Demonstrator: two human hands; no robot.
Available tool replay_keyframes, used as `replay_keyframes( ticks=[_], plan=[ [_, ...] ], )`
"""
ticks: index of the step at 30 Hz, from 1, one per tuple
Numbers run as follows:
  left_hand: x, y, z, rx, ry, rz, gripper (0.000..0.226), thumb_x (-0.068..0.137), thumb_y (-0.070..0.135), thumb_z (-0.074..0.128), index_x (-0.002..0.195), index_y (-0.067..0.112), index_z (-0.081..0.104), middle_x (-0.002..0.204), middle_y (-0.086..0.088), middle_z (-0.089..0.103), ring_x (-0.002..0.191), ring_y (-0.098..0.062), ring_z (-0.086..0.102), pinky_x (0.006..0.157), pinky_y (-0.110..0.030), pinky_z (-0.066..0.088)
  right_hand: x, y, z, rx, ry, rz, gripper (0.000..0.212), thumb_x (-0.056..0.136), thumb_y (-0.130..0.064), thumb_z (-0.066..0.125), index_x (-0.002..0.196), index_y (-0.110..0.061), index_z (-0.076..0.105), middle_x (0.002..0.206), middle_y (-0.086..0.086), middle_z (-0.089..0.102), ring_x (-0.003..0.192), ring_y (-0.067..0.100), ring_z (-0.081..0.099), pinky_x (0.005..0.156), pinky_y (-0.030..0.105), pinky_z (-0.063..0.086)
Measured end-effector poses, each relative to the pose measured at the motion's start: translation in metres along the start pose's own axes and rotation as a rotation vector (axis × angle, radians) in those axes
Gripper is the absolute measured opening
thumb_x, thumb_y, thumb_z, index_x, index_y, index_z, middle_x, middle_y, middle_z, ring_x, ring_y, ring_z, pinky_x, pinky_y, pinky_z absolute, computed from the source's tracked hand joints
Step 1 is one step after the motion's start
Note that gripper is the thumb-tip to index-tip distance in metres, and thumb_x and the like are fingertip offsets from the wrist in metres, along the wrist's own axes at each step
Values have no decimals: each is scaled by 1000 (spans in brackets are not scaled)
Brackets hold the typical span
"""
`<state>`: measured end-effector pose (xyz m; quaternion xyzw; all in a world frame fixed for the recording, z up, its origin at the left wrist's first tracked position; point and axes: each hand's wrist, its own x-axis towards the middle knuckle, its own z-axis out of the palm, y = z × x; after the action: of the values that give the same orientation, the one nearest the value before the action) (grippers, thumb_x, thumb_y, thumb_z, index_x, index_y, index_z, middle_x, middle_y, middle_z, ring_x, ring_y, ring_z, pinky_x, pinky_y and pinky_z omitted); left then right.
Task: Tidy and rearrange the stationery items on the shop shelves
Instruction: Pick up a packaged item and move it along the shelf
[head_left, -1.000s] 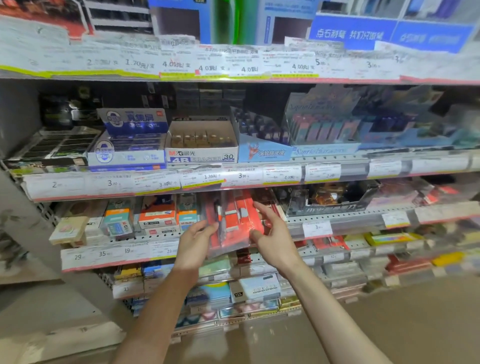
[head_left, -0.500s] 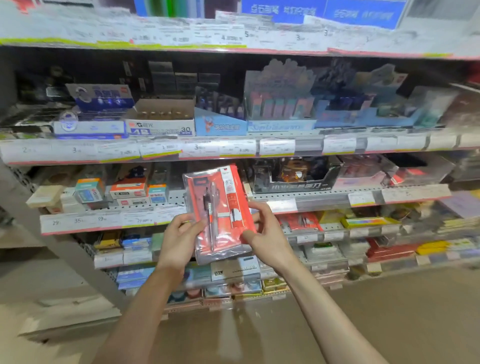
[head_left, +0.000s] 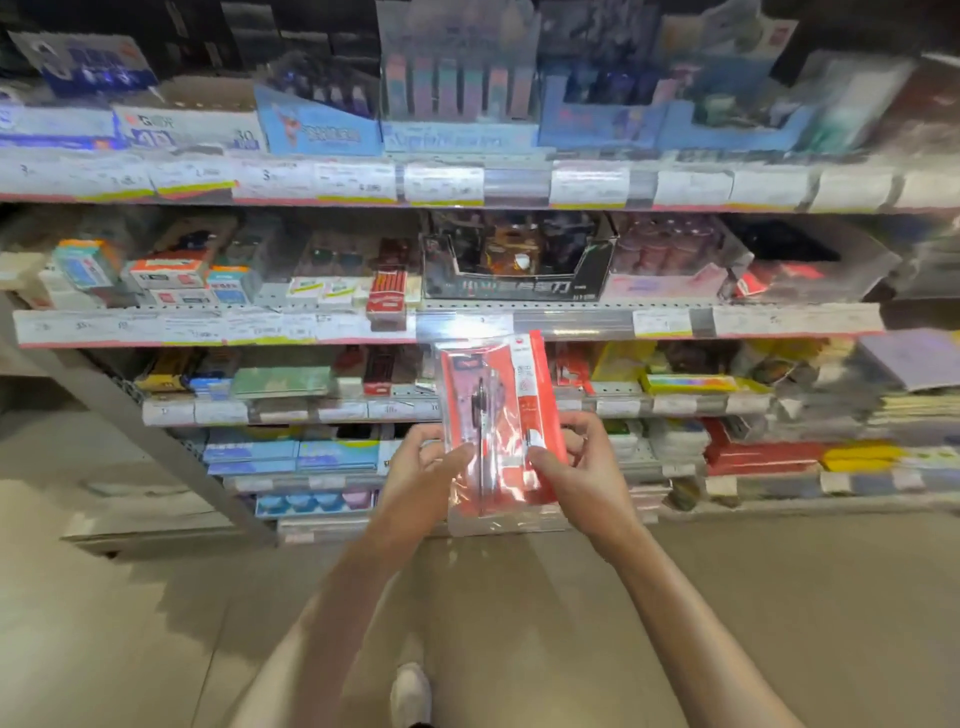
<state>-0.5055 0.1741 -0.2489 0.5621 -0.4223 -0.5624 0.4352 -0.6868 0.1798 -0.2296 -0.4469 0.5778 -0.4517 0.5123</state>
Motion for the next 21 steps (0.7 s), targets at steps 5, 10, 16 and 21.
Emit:
replay_keyframes(
  ticks=[5, 10, 16, 21],
  plan=[
    [29, -36, 21, 110, -135, -35, 24, 93, 12, 64, 111, 27, 56, 73, 7, 71, 68, -8, 64, 60, -20, 47, 25, 37, -19, -18, 95, 99, 34, 89, -2, 63, 116, -18, 49, 79, 2, 74, 63, 19, 70, 63, 43, 60],
    [90, -82, 30, 108, -71, -20, 22, 96, 9, 61, 112, 24, 58, 78, -9, 66, 70, -25, 58, 60, -32, 46, 80, 91, -24, -86, 115, 40, 38, 91, -7, 66, 121, -28, 56, 107, 2, 67, 77, 19, 73, 69, 41, 63],
    [164, -120, 44, 91, -35, 29, 26, 95, 1, 56, 111, 21, 59, 78, -25, 54, 51, -11, 49, 44, -19, 38, 146, 149, -28, -196, 68, -35, 42, 88, -16, 70, 126, -32, 59, 118, -10, 65, 95, 1, 66, 82, 23, 53],
    [228, -135, 50, 167, -19, 163, 50, 96, 10, 56, 144, 18, 42, 66, 2, 42, 60, -9, 46, 58, -17, 42, 209, 164, -25, -277, 105, -125, 41, 88, -20, 71, 128, -25, 64, 127, -7, 63, 117, 9, 58, 105, 30, 46]
  ],
)
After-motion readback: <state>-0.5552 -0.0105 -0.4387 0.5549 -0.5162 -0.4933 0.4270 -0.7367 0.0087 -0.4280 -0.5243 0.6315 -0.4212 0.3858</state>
